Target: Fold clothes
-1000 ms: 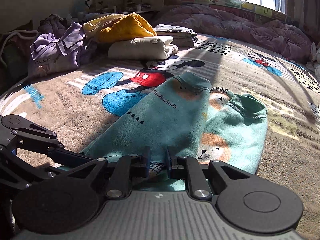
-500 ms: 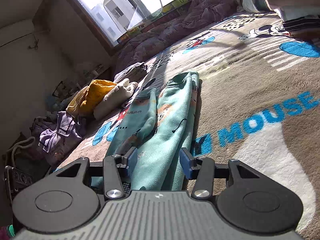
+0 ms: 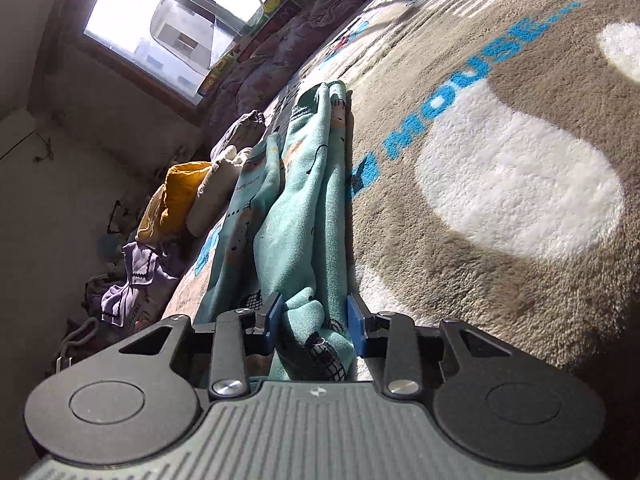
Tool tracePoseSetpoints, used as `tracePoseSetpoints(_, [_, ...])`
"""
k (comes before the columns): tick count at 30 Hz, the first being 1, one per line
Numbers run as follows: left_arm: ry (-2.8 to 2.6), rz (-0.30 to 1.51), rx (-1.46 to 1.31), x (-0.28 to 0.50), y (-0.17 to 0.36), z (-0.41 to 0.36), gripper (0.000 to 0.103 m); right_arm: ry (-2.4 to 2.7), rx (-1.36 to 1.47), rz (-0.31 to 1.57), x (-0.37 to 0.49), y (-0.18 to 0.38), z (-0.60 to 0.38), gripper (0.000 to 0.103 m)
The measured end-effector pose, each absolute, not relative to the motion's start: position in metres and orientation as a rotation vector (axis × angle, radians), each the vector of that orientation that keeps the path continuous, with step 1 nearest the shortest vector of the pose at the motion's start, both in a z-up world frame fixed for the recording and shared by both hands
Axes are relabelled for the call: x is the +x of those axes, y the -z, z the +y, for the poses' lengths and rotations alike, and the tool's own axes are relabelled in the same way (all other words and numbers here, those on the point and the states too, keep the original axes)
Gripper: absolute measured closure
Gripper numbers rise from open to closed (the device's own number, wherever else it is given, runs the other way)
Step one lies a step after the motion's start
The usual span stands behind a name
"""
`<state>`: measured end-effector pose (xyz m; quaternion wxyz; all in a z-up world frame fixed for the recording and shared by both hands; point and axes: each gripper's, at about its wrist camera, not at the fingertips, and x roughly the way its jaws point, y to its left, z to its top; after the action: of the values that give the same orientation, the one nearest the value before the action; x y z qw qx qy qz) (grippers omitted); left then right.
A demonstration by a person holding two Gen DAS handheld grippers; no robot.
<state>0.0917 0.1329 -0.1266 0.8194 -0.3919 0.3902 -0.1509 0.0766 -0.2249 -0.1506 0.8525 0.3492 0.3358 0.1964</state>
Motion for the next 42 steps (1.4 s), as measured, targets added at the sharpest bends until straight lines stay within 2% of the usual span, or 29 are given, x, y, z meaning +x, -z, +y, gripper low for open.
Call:
tracePoseSetpoints(6, [0.355,0.81,-0.809,0.091,0.127,0.134,0.074,-0.42,0.667,0.688,0.075,0.146,-0.217,0.071])
tracePoseSetpoints(8, [0.385,0.775,-0.752,0.085,0.114,0.137,0.064,-0.446,0.715,0.65,0.069,0.138,-0.227,0.065])
tracePoseSetpoints(9, [0.403,0.738,-0.691,0.079,0.104,0.137,0.052,-0.458,0.679,0.622,0.064,0.13,-0.23,0.065])
tracePoseSetpoints(10, [0.427,0.685,-0.596,0.07,0.093,0.135,0.046,-0.469,0.633,0.593,0.06,0.121,-0.232,0.063])
tracePoseSetpoints(11, [0.451,0.634,-0.492,0.06,0.082,0.131,0.044,-0.476,0.576,0.573,0.057,0.114,-0.232,0.058])
tracePoseSetpoints(13, [0.48,0.562,-0.24,0.042,0.071,0.119,0.03,-0.511,0.358,0.513,0.045,0.095,-0.229,0.053])
tracePoseSetpoints(14, [0.486,0.539,-0.108,0.032,0.072,0.111,0.03,-0.518,0.25,0.491,0.038,0.09,-0.224,0.049])
tracePoseSetpoints(18, [0.476,0.494,0.344,0.001,0.09,0.084,0.03,-0.531,-0.14,0.454,0.014,0.09,-0.201,0.049])
tracePoseSetpoints(21, [0.451,0.493,0.587,-0.001,0.114,0.068,0.03,-0.535,-0.329,0.479,0.006,0.101,-0.182,0.049])
tracePoseSetpoints(25, [0.429,0.405,0.86,-0.001,0.136,0.048,0.027,-0.511,-0.542,0.456,-0.003,0.12,-0.161,0.048])
tracePoseSetpoints(38, [0.365,0.188,1.091,0.009,0.155,0.031,0.027,-0.43,-0.859,0.204,-0.009,0.142,-0.132,0.041])
tracePoseSetpoints(42, [0.358,0.166,1.121,-0.002,0.156,0.032,0.028,-0.433,-0.931,0.196,-0.019,0.143,-0.132,0.042])
